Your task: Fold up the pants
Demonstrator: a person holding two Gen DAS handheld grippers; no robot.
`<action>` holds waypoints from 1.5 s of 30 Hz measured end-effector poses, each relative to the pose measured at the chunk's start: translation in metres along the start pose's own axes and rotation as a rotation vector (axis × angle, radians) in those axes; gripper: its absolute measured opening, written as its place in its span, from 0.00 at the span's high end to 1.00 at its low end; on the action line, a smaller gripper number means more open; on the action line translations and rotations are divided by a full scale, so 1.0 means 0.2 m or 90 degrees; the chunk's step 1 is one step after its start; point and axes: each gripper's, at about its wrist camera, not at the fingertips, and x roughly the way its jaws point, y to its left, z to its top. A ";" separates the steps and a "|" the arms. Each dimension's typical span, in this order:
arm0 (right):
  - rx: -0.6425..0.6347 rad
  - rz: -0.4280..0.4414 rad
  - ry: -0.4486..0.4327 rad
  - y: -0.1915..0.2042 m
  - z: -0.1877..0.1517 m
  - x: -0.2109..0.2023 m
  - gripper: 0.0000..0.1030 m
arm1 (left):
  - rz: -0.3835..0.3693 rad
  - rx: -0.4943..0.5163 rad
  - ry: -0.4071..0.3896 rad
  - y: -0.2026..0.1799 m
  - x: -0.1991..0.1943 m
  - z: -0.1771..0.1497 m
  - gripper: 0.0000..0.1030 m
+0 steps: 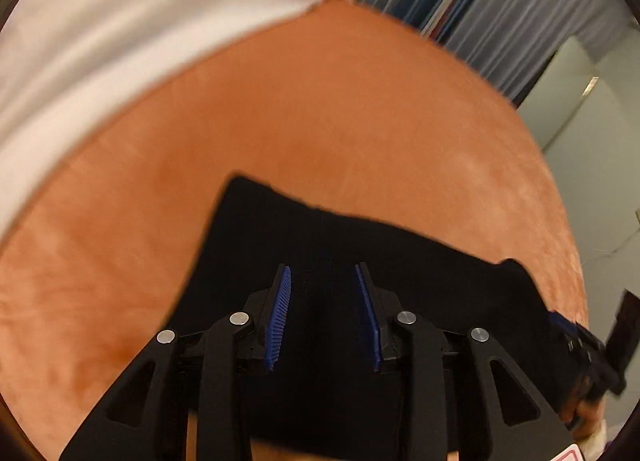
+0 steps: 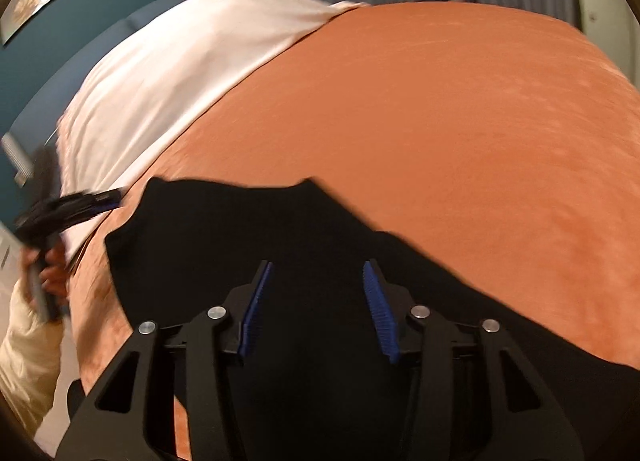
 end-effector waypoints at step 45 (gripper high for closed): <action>0.081 -0.030 -0.019 0.11 -0.42 -0.26 0.57 | -0.067 -0.170 -0.025 0.57 -0.40 -0.50 0.73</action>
